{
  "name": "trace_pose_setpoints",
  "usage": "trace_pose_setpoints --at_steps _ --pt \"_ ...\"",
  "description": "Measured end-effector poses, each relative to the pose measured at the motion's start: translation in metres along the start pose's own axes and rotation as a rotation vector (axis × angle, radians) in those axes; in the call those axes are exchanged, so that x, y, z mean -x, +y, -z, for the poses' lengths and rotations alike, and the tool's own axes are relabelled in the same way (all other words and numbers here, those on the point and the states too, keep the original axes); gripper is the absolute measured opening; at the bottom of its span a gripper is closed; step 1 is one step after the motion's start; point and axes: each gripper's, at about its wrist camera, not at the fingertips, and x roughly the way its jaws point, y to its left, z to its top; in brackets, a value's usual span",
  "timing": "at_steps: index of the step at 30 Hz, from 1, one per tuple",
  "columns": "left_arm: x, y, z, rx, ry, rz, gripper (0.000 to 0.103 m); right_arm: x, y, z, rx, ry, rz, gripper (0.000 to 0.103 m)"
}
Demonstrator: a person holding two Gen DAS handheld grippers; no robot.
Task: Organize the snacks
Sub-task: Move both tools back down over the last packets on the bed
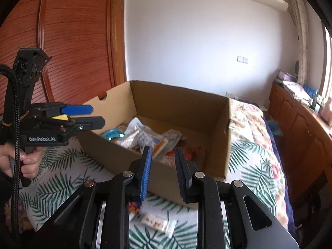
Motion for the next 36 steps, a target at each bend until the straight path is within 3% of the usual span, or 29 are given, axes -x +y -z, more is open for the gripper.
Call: trace_pose_setpoints --at_steps 8,15,20,36 --pt "0.017 -0.015 0.021 -0.03 -0.025 -0.025 0.07 0.018 -0.004 0.023 -0.037 0.017 0.0 0.027" --pt "0.026 -0.031 0.04 -0.047 -0.003 0.002 0.071 0.022 -0.008 0.046 -0.058 0.057 -0.01 0.027" --pt "0.023 -0.036 0.059 -0.017 0.03 0.03 0.071 0.009 -0.007 0.06 -0.067 0.109 -0.033 0.028" --pt "-0.011 -0.031 0.108 0.063 0.129 0.013 0.071 -0.05 0.005 0.082 -0.023 0.26 -0.112 0.03"
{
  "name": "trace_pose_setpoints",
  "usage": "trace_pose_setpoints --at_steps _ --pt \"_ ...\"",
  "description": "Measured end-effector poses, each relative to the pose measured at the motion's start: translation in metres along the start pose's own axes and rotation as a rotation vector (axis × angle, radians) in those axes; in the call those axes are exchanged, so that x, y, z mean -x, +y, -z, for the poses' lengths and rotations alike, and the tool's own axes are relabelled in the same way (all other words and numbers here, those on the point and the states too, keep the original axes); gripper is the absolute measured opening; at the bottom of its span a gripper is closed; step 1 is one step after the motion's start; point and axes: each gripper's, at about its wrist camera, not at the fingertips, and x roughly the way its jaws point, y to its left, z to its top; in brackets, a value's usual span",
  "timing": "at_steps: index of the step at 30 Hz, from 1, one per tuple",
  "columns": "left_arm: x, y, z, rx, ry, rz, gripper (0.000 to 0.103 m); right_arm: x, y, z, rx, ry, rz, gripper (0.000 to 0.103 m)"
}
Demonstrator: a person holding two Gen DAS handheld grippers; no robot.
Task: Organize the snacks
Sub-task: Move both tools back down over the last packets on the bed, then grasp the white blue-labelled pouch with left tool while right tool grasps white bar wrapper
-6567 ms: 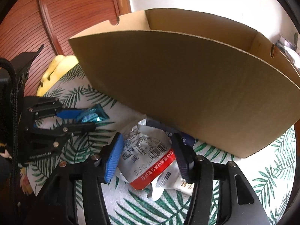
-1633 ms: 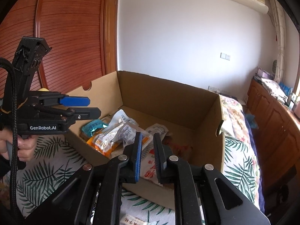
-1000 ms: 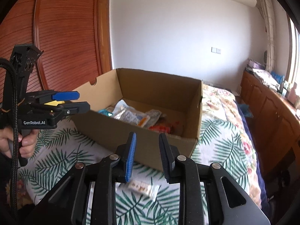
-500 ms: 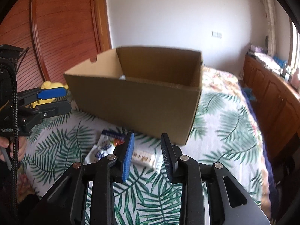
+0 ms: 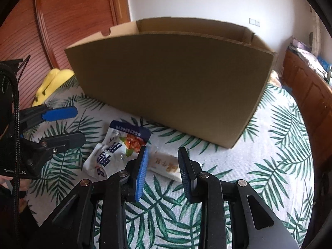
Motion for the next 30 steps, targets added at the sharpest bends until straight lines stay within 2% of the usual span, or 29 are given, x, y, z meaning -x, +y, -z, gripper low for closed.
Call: trace_pose_setpoints --at_steps 7,13,18,23,28,30 --pt "0.002 -0.004 0.0 -0.006 -0.013 -0.025 0.071 -0.004 0.002 -0.003 0.027 0.036 -0.016 0.037" --pt "0.003 -0.013 -0.001 -0.033 -0.024 -0.056 0.071 -0.007 0.0 -0.007 0.059 0.056 -0.049 0.048" --pt "0.007 -0.014 0.001 -0.034 -0.037 -0.062 0.071 -0.013 -0.003 -0.013 0.08 0.068 -0.032 0.048" --pt "0.005 -0.02 0.002 -0.03 -0.012 -0.037 0.071 -0.012 -0.007 -0.001 0.075 0.105 -0.042 0.047" --pt "-0.003 -0.031 -0.001 -0.021 0.02 -0.023 0.071 -0.003 -0.005 0.013 0.086 0.105 -0.01 0.04" --pt "-0.007 -0.035 -0.003 -0.026 0.03 -0.033 0.071 0.001 -0.005 0.016 0.083 0.105 0.014 0.031"
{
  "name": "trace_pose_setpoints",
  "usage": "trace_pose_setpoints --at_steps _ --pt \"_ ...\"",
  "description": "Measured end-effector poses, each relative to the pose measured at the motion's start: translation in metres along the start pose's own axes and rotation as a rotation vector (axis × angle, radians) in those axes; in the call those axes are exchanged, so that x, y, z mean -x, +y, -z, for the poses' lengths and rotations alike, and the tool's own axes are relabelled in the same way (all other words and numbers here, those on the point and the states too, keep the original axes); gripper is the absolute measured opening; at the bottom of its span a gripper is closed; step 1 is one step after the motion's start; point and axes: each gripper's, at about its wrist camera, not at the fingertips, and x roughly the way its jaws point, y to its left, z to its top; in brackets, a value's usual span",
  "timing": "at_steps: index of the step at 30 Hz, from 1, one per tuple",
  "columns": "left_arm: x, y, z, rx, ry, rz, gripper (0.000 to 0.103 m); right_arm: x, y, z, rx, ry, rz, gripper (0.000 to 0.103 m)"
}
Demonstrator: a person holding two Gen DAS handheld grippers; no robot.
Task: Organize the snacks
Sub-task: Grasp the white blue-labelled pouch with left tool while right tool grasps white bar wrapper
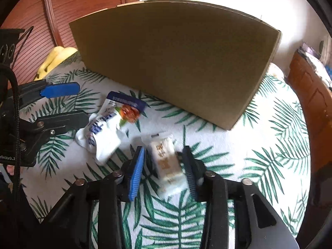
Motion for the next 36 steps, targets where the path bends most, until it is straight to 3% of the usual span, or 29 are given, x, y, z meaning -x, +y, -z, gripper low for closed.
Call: trace_pose_setpoints --at_steps 3,9,18,25,30,36 --pt "-0.003 -0.008 -0.001 -0.016 0.013 -0.003 0.071 0.006 -0.002 0.007 -0.022 -0.014 0.02 0.02" --pt "-0.018 -0.021 -0.004 -0.037 0.06 -0.016 0.071 0.01 0.003 0.019 -0.027 -0.054 0.063 0.021" --pt "-0.04 -0.029 -0.005 -0.022 0.154 -0.04 0.071 0.014 -0.004 0.025 -0.064 -0.073 0.05 0.021" --pt "-0.044 -0.044 -0.007 -0.049 0.166 -0.103 0.071 0.011 -0.005 0.024 -0.077 -0.076 0.034 0.021" --pt "-0.041 -0.047 -0.005 -0.045 0.169 -0.098 0.059 0.011 -0.003 0.024 -0.07 -0.077 0.043 0.021" --pt "-0.029 -0.041 0.006 -0.037 0.154 -0.106 0.058 0.01 -0.002 0.024 -0.067 -0.078 0.048 0.021"
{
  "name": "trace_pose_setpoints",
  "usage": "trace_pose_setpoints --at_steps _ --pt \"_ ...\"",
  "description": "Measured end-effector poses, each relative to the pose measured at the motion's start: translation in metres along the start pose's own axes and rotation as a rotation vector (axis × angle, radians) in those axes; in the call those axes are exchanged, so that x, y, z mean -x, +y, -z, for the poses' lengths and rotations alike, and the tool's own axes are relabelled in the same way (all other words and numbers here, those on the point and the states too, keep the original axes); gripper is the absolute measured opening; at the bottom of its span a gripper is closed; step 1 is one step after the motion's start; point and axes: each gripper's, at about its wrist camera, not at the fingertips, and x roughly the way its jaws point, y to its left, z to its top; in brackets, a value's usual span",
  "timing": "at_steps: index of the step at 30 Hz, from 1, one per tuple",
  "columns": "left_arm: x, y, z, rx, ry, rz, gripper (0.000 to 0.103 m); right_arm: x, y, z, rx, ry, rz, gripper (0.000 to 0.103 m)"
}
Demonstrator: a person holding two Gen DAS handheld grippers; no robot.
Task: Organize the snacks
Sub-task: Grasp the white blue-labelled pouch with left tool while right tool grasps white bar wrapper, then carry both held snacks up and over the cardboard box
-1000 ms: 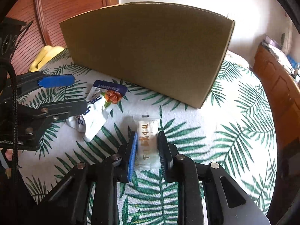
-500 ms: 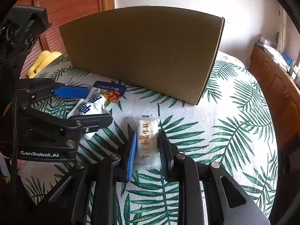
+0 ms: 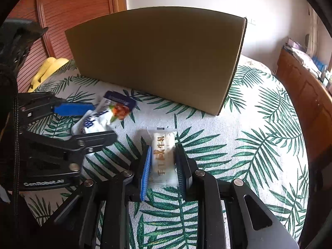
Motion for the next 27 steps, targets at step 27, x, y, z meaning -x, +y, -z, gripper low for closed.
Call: trace_pose_setpoints --at_steps 27 --pt "0.103 0.048 0.02 0.067 -0.213 -0.008 0.058 0.049 0.002 -0.004 -0.059 -0.182 0.07 0.019"
